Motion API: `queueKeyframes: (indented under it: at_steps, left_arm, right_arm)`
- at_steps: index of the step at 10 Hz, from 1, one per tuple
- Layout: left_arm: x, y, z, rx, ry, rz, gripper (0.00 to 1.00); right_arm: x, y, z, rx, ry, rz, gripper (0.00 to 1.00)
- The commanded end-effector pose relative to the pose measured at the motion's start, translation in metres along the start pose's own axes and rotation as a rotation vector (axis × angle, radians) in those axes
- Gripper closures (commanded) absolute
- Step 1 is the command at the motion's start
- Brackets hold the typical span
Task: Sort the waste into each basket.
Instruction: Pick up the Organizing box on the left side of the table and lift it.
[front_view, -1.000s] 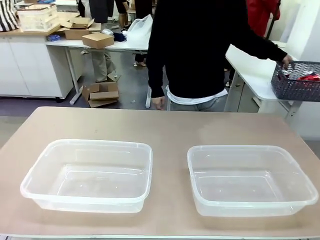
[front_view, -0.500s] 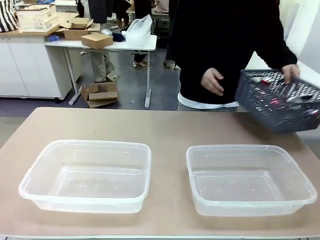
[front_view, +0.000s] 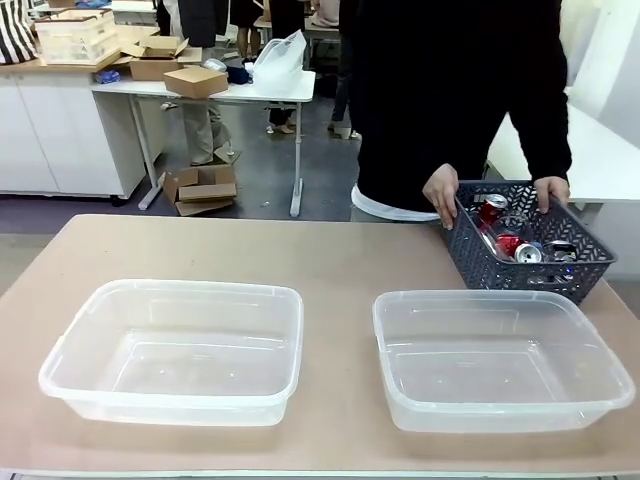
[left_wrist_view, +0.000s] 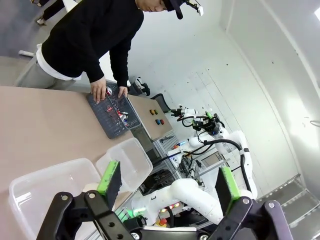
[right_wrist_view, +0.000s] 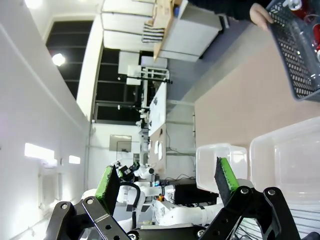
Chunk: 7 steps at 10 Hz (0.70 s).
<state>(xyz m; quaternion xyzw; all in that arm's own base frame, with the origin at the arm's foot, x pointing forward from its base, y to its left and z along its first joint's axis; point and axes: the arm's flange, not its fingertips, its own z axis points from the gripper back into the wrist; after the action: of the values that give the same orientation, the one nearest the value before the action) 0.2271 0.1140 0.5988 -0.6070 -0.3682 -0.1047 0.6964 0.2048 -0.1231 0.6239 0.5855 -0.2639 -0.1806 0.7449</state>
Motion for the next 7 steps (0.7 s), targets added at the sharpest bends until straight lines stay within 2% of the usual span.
queueKeyframes:
  at_steps: [1, 7]
  left_arm:
    - [0.0029, 0.0003, -0.0016, -0.018, -0.005, -0.031, 0.00]
    - [0.0029, 0.0003, -0.0016, -0.018, -0.005, -0.031, 0.00]
  right_arm:
    - [0.0025, 0.0014, -0.0022, 0.019, 0.000, 0.022, 0.00]
    - [0.0025, 0.0014, -0.0022, 0.019, 0.000, 0.022, 0.00]
